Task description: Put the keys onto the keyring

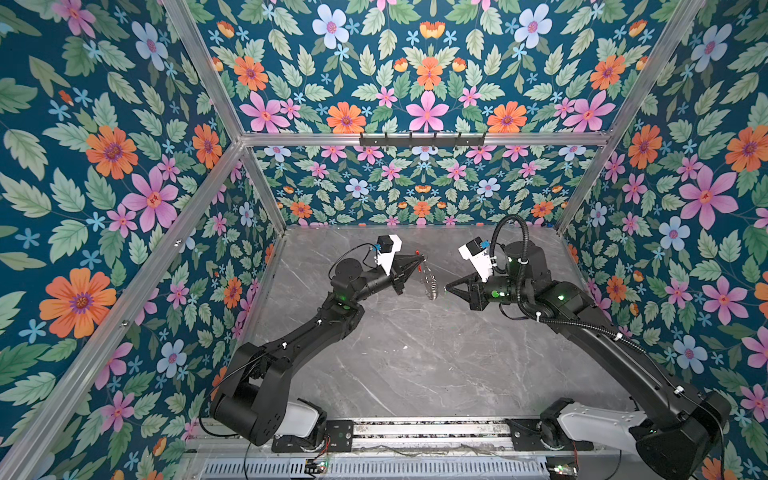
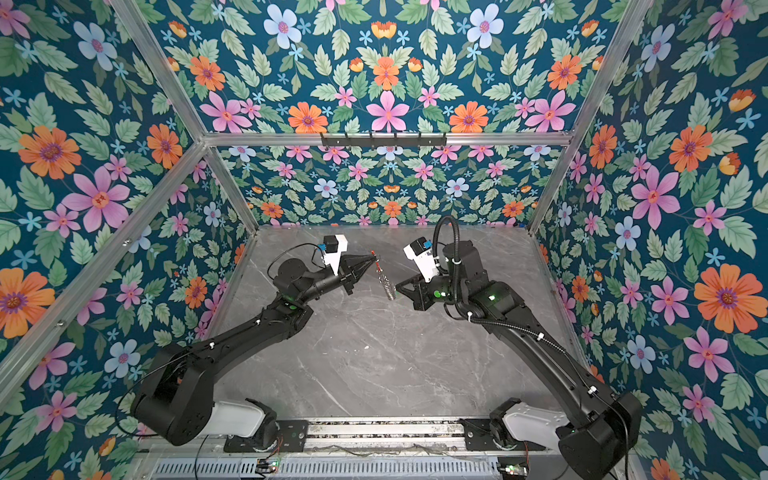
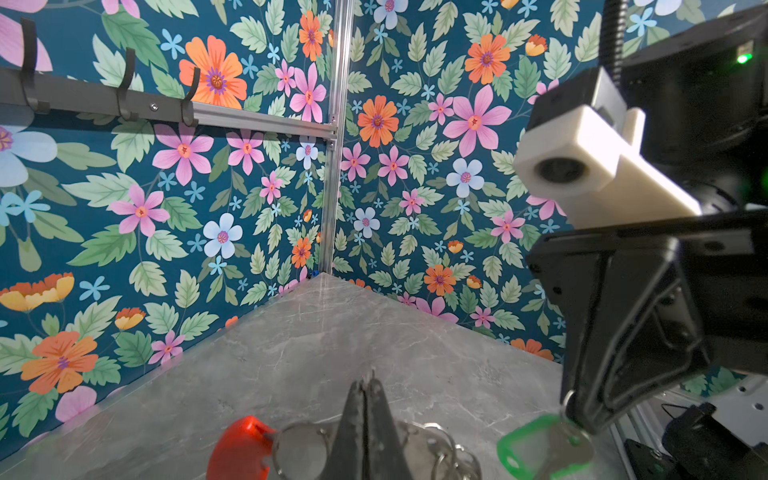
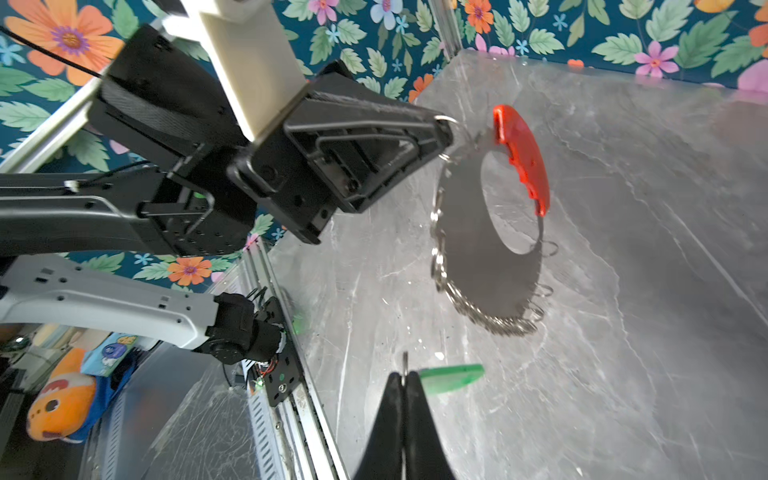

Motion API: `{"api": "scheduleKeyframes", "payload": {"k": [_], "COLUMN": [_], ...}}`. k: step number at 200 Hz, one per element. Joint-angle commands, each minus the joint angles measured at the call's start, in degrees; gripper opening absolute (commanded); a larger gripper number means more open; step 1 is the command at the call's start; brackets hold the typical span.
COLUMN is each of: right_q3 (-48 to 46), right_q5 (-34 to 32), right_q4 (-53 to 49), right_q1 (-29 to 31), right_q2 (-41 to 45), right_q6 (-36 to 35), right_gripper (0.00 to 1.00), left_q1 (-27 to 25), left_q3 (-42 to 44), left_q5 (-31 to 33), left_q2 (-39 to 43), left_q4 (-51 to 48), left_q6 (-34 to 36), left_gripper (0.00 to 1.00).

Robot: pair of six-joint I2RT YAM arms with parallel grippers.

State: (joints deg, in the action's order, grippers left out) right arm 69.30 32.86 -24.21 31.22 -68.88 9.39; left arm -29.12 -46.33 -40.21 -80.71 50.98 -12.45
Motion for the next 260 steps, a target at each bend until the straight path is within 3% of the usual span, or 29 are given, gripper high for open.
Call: {"api": "scheduleKeyframes", "payload": {"k": [1, 49, 149, 260], "right_q3": [1.47, 5.6, 12.79, 15.16], "right_q5": [2.78, 2.99, -2.95, -3.24], "right_q4": [-0.05, -2.31, -5.99, -7.13], "right_q1": [-0.03, -0.15, -0.18, -0.03], "right_q2": [-0.81, -3.44, -9.58, -11.02], "right_q6": [-1.65, -0.61, -0.84, -2.99], "right_gripper": [0.0, 0.0, 0.0, 0.0], "left_q1": [-0.06, -0.38, -1.37, -2.4], "left_q3": [-0.46, -0.7, -1.31, -2.54], "left_q5": [-3.07, -7.31, -8.87, -10.6], "left_q2": [-0.06, -0.85, -1.62, -3.12], "left_q4": [3.18, 3.26, 6.5, 5.86], "left_q6": [1.28, 0.61, -2.27, -3.24], "left_gripper": [0.0, 0.0, 0.0, 0.0]}}
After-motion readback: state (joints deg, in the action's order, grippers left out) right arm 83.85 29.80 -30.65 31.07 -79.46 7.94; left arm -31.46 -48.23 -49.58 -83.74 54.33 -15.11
